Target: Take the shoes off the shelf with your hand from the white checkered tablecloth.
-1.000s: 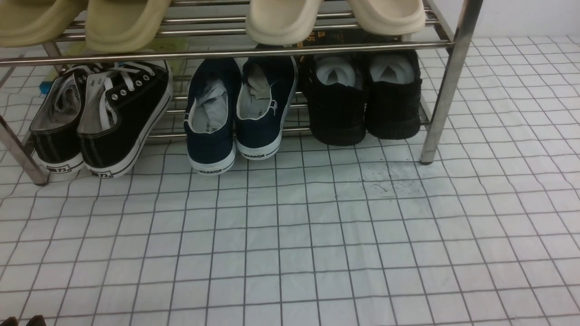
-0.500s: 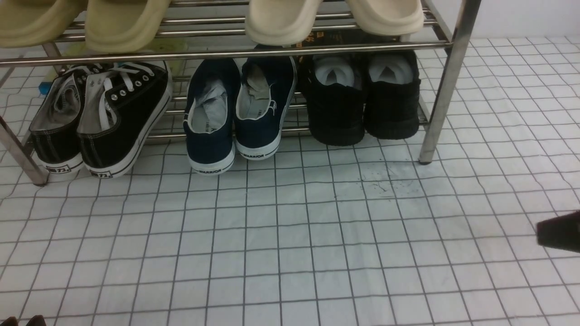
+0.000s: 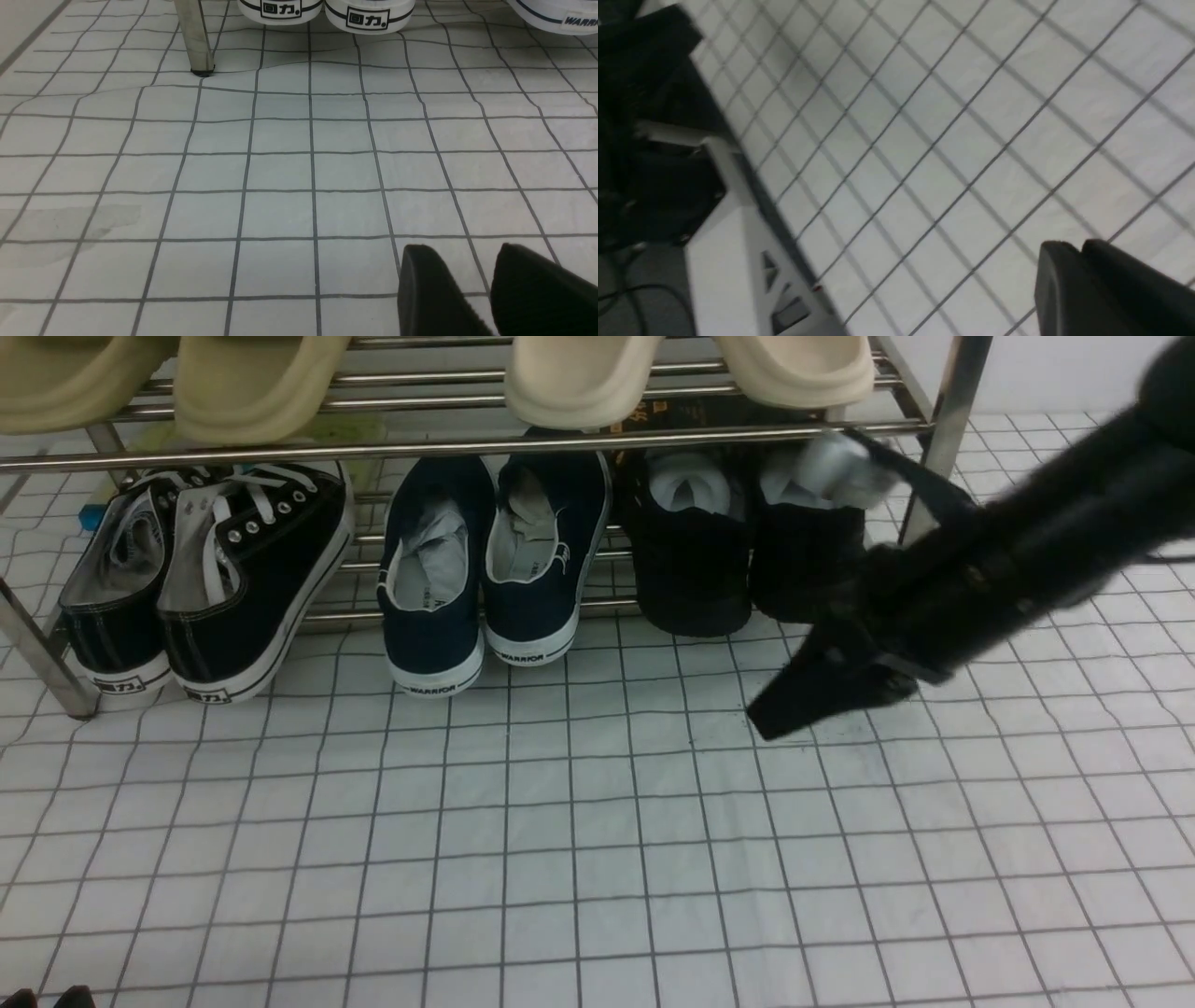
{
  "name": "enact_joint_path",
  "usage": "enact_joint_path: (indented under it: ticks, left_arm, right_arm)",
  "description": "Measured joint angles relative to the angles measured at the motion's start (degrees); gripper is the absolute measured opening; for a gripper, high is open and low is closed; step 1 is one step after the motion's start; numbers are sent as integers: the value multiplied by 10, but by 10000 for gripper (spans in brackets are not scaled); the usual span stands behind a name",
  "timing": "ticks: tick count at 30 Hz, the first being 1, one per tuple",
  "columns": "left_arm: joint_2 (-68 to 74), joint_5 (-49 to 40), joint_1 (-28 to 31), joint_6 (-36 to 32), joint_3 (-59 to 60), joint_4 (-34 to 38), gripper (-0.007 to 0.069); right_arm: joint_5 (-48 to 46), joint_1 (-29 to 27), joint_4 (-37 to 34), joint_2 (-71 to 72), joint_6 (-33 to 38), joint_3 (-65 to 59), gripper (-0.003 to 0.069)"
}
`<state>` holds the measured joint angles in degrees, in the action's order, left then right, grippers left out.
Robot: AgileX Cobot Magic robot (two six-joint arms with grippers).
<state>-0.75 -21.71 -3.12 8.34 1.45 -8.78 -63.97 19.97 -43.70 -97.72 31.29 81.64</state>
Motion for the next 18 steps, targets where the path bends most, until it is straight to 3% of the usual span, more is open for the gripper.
enact_joint_path:
  ticks: [6,7,13,18]
  left_arm:
    - [0,0,0,0,0,0,239]
    - [0,0,0,0,0,0,239]
    - [0,0,0,0,0,0,239]
    - [0,0,0,0,0,0,239]
  right_arm:
    - [38,46,146,-75,-114,146,202]
    - [50,58,180,-91,-130,179,255]
    - [135,93,277,-119,-141,243,430]
    - [199,100,327,-129,-141,248,522]
